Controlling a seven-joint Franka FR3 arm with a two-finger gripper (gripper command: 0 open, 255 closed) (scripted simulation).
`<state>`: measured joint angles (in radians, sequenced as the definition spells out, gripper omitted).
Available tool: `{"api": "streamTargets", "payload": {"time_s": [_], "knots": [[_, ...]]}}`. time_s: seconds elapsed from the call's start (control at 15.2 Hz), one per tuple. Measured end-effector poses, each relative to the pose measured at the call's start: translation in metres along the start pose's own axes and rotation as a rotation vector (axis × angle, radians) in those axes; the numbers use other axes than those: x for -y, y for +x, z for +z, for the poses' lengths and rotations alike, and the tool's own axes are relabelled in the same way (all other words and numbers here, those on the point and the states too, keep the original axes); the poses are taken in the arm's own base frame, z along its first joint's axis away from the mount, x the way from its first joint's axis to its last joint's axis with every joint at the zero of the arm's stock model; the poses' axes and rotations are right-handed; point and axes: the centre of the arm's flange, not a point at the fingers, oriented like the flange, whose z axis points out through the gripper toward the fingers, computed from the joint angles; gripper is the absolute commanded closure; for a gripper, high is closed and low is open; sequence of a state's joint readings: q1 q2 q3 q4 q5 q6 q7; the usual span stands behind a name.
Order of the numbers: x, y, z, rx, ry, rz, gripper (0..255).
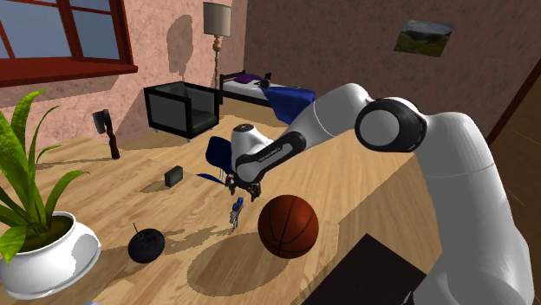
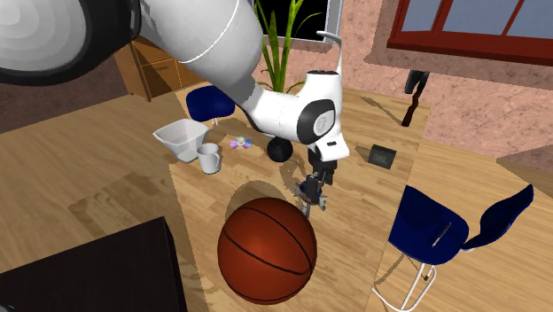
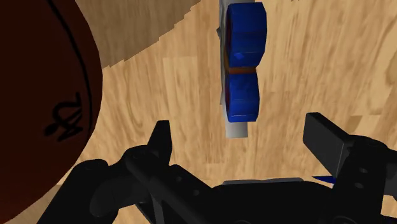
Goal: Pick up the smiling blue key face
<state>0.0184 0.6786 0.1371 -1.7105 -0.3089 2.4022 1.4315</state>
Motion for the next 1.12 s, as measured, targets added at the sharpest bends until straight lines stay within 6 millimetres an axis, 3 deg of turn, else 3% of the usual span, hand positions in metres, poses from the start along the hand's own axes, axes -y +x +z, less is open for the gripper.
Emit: {"api": "streamTargets", "payload": {"time_s": [0.4,0.46,1.12], "knots": [[0.003,-0.002,0.033,-0.001,-0.001,0.004,0],[0.003,-0.003,0.035,-0.001,-0.001,0.004,255],[0.003,-0.004,0.036,-0.001,0.000,0.004,255]]}}
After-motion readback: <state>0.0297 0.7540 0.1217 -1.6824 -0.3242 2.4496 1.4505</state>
